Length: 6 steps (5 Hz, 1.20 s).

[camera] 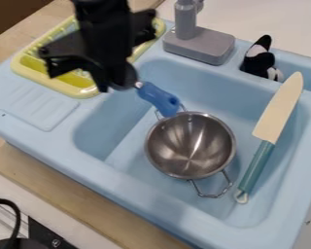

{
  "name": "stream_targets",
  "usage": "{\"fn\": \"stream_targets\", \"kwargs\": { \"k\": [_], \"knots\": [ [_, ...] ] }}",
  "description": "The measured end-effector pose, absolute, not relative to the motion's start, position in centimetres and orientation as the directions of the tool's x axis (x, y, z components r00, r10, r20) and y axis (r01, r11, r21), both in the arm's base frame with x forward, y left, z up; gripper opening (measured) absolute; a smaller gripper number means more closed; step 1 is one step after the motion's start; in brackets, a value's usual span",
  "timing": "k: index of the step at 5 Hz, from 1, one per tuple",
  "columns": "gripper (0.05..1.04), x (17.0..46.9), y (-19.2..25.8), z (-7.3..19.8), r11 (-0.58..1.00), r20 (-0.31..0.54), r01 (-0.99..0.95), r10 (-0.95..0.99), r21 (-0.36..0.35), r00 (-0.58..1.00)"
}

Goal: Put the blue spoon below the drying rack

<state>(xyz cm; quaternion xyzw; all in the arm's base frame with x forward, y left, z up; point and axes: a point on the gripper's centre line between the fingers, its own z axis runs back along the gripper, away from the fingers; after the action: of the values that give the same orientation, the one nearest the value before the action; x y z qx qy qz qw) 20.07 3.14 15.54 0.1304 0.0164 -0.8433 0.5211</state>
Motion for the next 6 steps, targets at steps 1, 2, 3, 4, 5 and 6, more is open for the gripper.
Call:
{"fn": "stream_targets", "kwargs": {
  "k": [1, 2, 3, 4, 5, 6],
  "knots": [
    [0.083, 20.0, 4.5, 16.2, -0.377, -0.241, 0.918, -0.909, 0.120, -0.341],
    [0.083, 18.7, 6.4, 16.9, -0.276, -0.255, 0.951, -0.938, 0.140, -0.235],
    [0.083, 16.7, 8.7, 16.5, -0.190, -0.225, 0.969, -0.962, 0.157, -0.153],
    [0.083, 15.2, 11.3, 15.3, -0.177, -0.135, 0.964, -0.979, 0.201, -0.152],
    [0.083, 15.0, 13.1, 13.7, -0.172, -0.066, 0.959, -0.985, 0.226, -0.161],
    [0.083, 15.5, 14.3, 12.3, -0.200, -0.017, 0.951, -0.979, 0.237, -0.202]
  ]
}}
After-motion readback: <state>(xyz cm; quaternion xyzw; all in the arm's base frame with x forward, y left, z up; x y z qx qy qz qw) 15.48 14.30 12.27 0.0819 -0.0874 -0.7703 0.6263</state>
